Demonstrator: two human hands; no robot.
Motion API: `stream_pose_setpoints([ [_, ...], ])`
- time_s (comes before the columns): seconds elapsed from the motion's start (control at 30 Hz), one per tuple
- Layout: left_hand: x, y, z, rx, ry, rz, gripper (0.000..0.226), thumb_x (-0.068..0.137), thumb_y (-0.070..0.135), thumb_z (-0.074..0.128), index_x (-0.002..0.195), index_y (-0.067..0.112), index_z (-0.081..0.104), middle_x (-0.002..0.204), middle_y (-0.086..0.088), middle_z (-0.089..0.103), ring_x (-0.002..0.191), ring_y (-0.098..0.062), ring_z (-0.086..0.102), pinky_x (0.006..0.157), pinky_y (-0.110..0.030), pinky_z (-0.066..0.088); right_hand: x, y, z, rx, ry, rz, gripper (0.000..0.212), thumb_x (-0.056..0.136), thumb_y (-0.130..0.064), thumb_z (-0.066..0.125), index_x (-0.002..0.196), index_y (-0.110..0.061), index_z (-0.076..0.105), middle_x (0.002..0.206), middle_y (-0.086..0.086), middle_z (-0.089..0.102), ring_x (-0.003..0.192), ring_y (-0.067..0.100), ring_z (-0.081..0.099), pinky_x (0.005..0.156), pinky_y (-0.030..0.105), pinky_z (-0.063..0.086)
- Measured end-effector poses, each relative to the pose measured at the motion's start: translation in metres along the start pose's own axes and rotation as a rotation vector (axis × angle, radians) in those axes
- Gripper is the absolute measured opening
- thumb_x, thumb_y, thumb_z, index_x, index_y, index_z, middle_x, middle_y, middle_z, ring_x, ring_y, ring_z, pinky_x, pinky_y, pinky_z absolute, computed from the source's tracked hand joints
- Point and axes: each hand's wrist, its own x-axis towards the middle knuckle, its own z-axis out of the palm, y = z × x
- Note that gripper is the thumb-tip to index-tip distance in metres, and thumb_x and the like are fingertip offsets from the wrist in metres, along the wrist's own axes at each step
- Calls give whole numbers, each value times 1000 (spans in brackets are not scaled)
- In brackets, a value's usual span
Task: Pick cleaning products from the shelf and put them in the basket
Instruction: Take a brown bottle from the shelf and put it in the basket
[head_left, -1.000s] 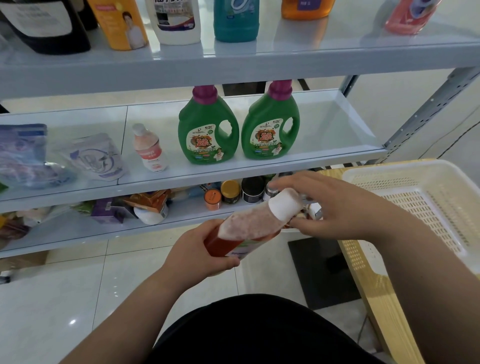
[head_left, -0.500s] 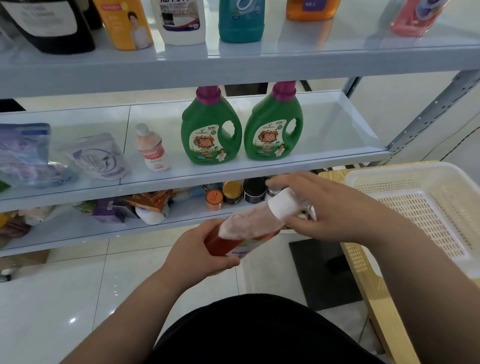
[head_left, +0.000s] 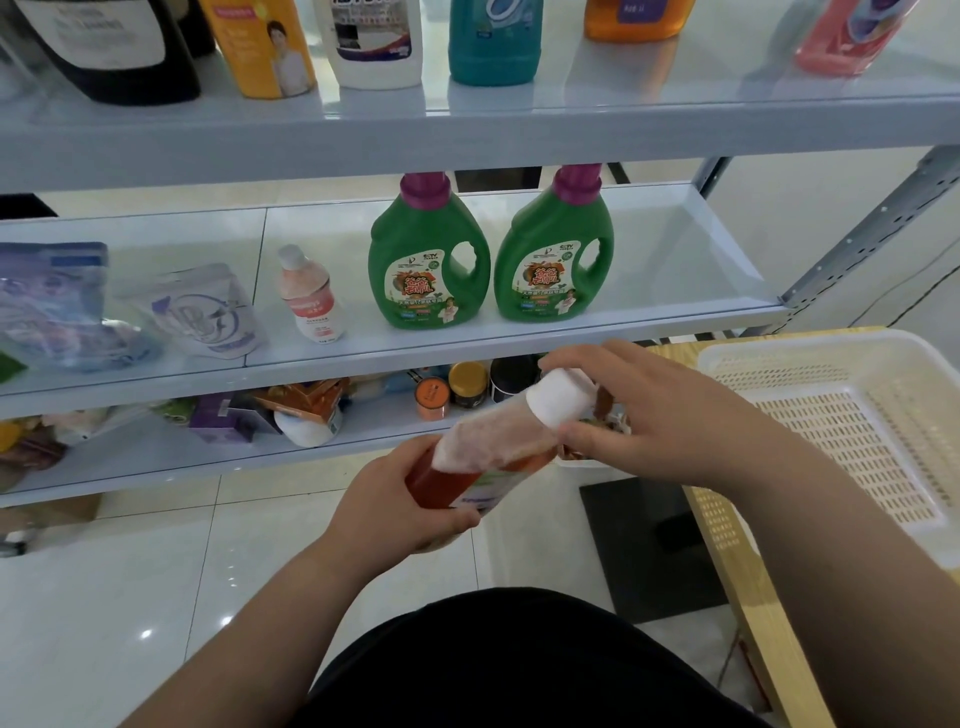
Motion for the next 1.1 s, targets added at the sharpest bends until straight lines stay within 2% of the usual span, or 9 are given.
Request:
stream_pose_setpoints([
  [0.17,2,-2,-2,6,-20,-2,69,48,67,83,104,79,45,104,47,58,96,18,57,72,-16,49,8,2,9,-75,31,-76,49,89,-71,30,125,-39,42,102,-18,55,85,5,54,66,23,42],
  [0.37,3,-4,2,34,-17,-53,64,45,73,77,99,78,44,94,48,59,88,15,59,69,-12,44,22,0,31,-21,161,91,55,85,-80,20,106,-35,45,79,-16,58,67,-1,53,52,22,34],
  [0.47,5,-9,2,-13,-15,-121,64,45,68,83,100,66,50,90,42,61,86,16,58,69,-10,43,25,-7,51,395,228,203,36,86,-78,37,103,-49,47,89,-18,62,82,-1,61,55,15,42],
  [0.53,8,-15,0,-96,-20,-162,61,51,59,92,100,58,54,89,40,64,84,16,60,70,-12,44,24,-12,71,738,268,253,26,84,-75,50,107,-63,48,104,-26,62,98,-6,62,68,12,52],
  [0.6,10,-18,-2,-192,12,-159,52,59,59,89,100,54,58,88,42,66,85,17,63,70,-15,47,20,-18,94,933,168,321,43,79,-75,58,119,-68,43,120,-25,61,111,-1,63,81,20,57],
  [0.67,11,-18,-3,-346,34,-174,55,59,73,75,106,48,62,96,32,73,93,5,70,78,-25,55,14,-20,116,1064,-18,385,70,76,-69,68,139,-56,40,131,-14,61,118,11,64,93,38,59],
  [0.77,15,-19,-5,-543,15,-214,51,63,82,59,108,59,67,106,22,76,97,-3,73,90,-38,56,8,-24,132,1291,-165,487,80,79,-45,80,145,-54,35,136,2,62,118,23,68,95,51,59],
  [0.97,37,-22,3,-558,-72,-263,44,72,72,52,113,60,61,112,18,75,103,-10,73,96,-47,54,-5,-20,135,1358,-68,577,78,94,-24,74,150,-54,30,137,6,58,121,30,64,94,57,58],
  [1.1,59,-6,26,-487,-146,-289,28,82,53,42,92,76,55,95,34,71,89,1,71,79,-37,52,-28,3,140,1432,15,637,73,92,-29,76,138,-68,34,134,4,57,117,29,66,91,52,61],
])
